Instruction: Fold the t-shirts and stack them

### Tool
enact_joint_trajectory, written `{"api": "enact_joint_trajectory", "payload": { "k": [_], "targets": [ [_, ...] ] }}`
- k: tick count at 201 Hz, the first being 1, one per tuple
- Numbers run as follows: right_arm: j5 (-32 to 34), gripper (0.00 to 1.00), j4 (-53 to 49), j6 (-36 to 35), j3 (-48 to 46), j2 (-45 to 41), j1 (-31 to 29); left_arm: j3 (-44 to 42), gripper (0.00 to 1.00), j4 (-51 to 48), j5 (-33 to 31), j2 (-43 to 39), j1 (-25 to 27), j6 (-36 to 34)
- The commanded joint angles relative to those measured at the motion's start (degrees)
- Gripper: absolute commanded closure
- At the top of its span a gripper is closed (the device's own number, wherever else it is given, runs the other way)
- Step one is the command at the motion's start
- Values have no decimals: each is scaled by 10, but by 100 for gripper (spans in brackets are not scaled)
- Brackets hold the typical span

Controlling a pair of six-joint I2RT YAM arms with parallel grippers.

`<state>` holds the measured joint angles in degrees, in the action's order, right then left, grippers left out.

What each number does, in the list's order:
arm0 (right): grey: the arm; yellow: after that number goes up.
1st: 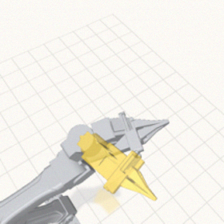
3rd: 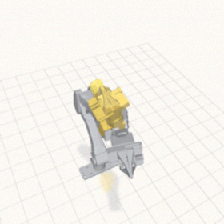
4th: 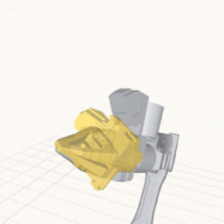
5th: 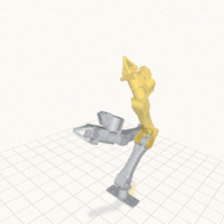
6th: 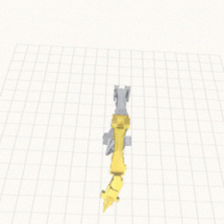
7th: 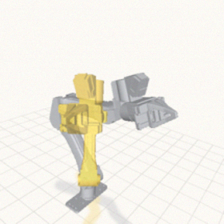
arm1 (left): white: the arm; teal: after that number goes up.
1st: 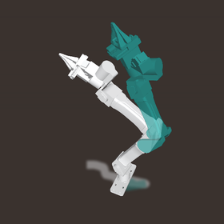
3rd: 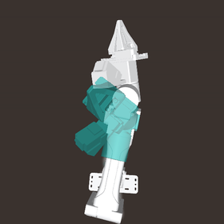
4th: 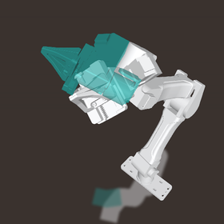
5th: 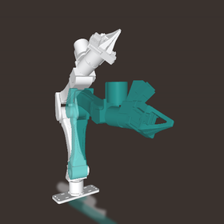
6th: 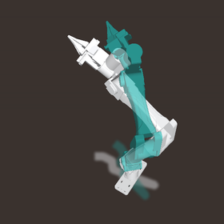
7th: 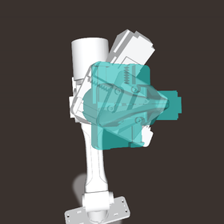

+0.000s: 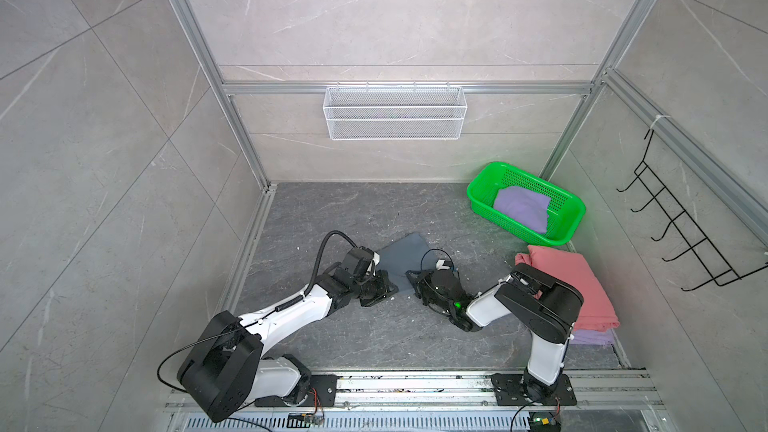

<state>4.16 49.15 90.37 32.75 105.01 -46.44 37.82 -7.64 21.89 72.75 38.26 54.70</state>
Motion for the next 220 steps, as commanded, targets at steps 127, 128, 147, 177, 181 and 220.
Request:
{"api": "enact_joint_trajectory", "payload": {
  "k": [127, 128, 147, 177, 181, 220],
  "targets": [
    [170, 100, -785, -272, 79, -256, 61, 219, 24, -54, -67, 179, -1, -133],
    [171, 100, -785, -273, 79, -257, 63, 220, 24, -52, -66, 182, -1, -133],
    [186, 100, -808, -297, 92, -276, 95, 244, 23, -21, -42, 221, 0, -123],
    [167, 100, -860, -422, 177, -260, 149, 257, 23, -27, -34, 241, -1, -133],
    [164, 100, -868, -438, 191, -256, 154, 256, 23, -29, -35, 241, -1, -134],
    [125, 100, -923, -531, 276, -242, 205, 227, 22, -18, -50, 225, -1, -133]
  ]
}}
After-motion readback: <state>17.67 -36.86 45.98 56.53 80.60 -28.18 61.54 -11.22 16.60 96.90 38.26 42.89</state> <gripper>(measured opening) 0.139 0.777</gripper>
